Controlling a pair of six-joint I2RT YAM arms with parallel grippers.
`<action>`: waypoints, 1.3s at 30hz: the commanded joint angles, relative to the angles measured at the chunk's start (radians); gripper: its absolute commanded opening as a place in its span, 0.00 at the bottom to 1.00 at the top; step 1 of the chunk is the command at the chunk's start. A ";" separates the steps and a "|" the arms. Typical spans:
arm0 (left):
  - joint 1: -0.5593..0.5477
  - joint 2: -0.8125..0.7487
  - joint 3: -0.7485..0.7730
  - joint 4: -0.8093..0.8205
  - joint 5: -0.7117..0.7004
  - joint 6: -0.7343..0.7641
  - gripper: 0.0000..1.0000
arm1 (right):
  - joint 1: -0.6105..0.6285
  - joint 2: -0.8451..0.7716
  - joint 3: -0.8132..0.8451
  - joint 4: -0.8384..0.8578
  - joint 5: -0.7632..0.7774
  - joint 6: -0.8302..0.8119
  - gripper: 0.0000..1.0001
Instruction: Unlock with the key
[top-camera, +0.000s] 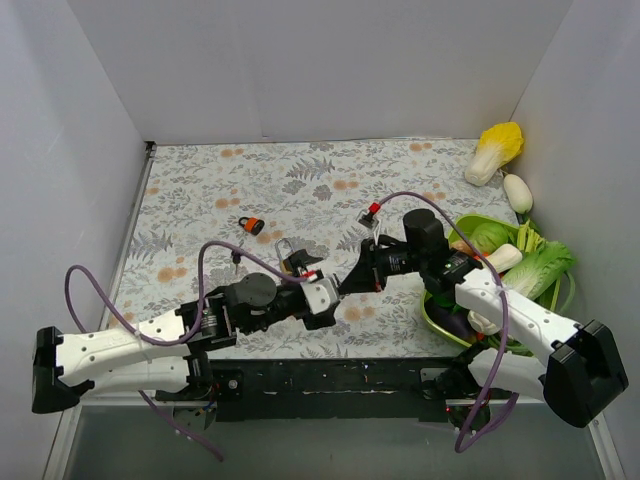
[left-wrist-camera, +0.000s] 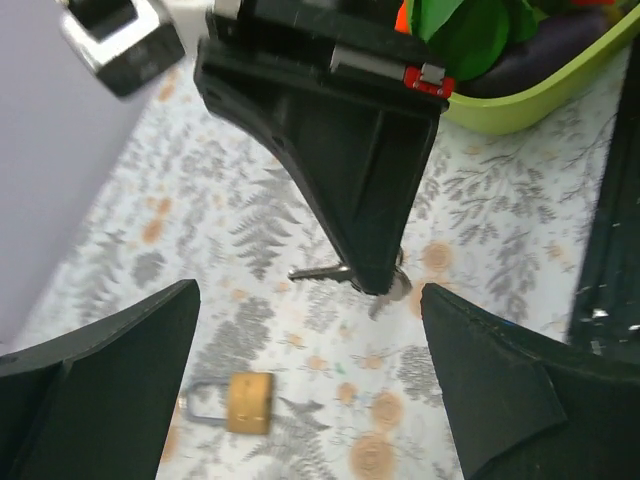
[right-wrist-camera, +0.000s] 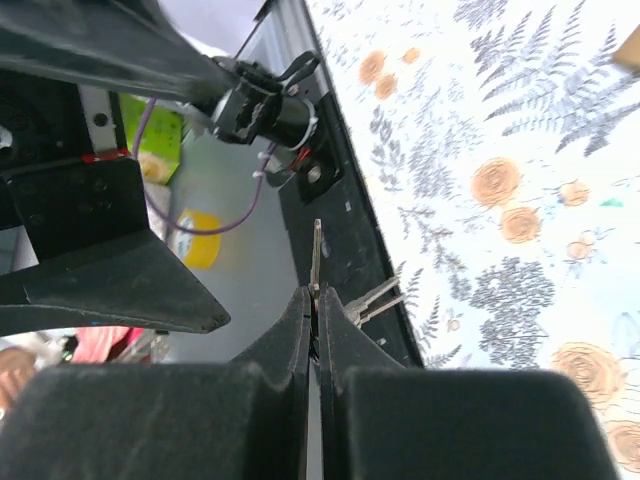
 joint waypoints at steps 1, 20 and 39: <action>0.217 0.010 0.015 -0.070 0.262 -0.428 0.93 | -0.007 -0.052 -0.005 -0.005 0.122 -0.064 0.01; 0.720 0.313 0.069 -0.218 0.174 -1.181 0.88 | -0.010 -0.135 -0.046 -0.132 0.420 -0.105 0.01; 0.719 0.743 0.426 -0.545 0.078 -1.216 0.73 | -0.010 -0.240 -0.108 -0.039 0.410 -0.145 0.01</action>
